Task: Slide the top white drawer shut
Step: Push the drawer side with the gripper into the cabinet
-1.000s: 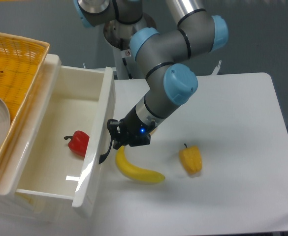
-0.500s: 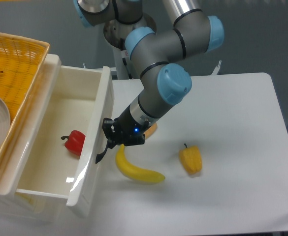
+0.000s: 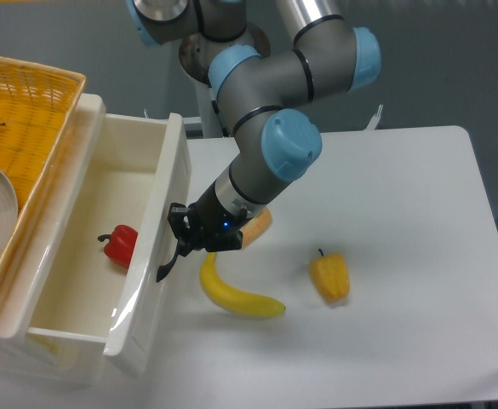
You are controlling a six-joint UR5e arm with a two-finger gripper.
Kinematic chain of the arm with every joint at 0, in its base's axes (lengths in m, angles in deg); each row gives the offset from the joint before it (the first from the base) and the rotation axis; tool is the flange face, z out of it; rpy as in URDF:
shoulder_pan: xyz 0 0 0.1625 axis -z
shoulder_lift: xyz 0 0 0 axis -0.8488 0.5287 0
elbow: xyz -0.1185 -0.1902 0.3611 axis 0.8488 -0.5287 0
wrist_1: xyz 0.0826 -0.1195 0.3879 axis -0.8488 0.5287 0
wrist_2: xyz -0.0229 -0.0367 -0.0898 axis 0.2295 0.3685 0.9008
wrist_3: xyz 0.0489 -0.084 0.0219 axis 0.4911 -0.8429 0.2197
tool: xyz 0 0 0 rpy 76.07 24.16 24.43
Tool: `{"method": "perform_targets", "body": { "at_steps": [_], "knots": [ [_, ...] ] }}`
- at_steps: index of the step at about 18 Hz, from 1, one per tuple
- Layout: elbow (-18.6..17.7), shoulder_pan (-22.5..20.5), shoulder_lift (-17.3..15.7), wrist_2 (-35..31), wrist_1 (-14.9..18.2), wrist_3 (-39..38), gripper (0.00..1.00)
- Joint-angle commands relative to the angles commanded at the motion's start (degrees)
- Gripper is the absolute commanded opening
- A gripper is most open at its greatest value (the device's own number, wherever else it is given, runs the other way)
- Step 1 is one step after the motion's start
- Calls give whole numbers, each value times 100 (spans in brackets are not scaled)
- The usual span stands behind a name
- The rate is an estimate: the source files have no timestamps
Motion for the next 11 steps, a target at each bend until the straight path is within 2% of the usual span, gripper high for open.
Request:
{"method": "perform_targets", "body": {
  "at_steps": [11],
  "knots": [
    [-18,237,-97,0,79,-61,11]
  ]
}}
